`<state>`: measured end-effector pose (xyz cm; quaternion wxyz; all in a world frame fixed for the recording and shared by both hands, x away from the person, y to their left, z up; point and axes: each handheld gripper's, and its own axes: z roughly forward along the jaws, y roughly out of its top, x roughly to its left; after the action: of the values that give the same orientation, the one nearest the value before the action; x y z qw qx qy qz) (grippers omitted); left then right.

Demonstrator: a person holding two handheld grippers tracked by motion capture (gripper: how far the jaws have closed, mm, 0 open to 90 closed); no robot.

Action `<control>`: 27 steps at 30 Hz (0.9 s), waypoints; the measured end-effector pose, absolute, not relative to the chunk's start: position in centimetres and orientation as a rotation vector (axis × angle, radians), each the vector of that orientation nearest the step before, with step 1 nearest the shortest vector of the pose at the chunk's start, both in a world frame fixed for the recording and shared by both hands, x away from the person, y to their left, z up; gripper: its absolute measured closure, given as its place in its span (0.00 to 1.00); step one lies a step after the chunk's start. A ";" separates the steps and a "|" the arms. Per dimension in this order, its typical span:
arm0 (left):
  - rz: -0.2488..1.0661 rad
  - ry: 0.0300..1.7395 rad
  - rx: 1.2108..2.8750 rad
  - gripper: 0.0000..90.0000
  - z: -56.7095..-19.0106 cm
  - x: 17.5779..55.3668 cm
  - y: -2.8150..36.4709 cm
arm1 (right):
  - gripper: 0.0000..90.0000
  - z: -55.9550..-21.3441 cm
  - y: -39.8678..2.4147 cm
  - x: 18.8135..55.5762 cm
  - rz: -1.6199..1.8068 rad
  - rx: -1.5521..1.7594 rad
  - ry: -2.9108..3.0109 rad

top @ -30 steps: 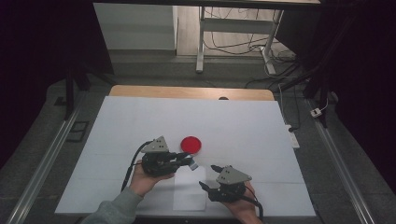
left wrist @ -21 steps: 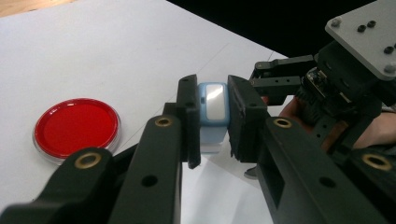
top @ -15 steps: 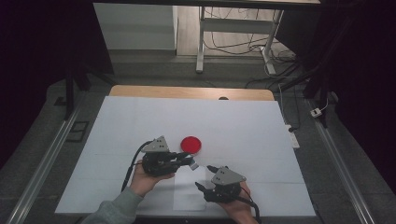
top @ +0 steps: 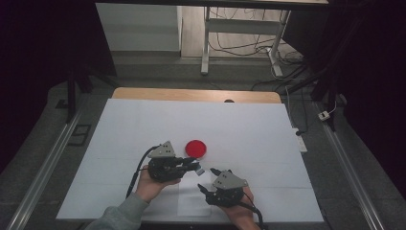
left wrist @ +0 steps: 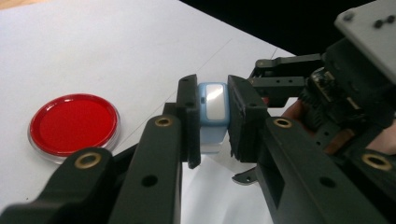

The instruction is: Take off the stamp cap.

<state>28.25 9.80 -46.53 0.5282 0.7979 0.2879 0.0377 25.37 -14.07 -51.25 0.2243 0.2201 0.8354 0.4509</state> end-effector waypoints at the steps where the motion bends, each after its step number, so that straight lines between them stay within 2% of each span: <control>1: 0.092 0.690 1.908 0.84 -46.7 28.3 9.7 | 0.38 -51.2 -14.0 25.3 1.240 0.605 2.305; 27: 0.083 0.690 1.919 0.84 -47.4 28.0 8.6 | 0.58 -51.4 -12.9 25.5 1.183 0.622 2.267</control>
<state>28.04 8.62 -47.43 0.5228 0.8015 0.2883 0.0347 25.46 -12.91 -51.36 0.2521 0.2288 0.8337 0.4348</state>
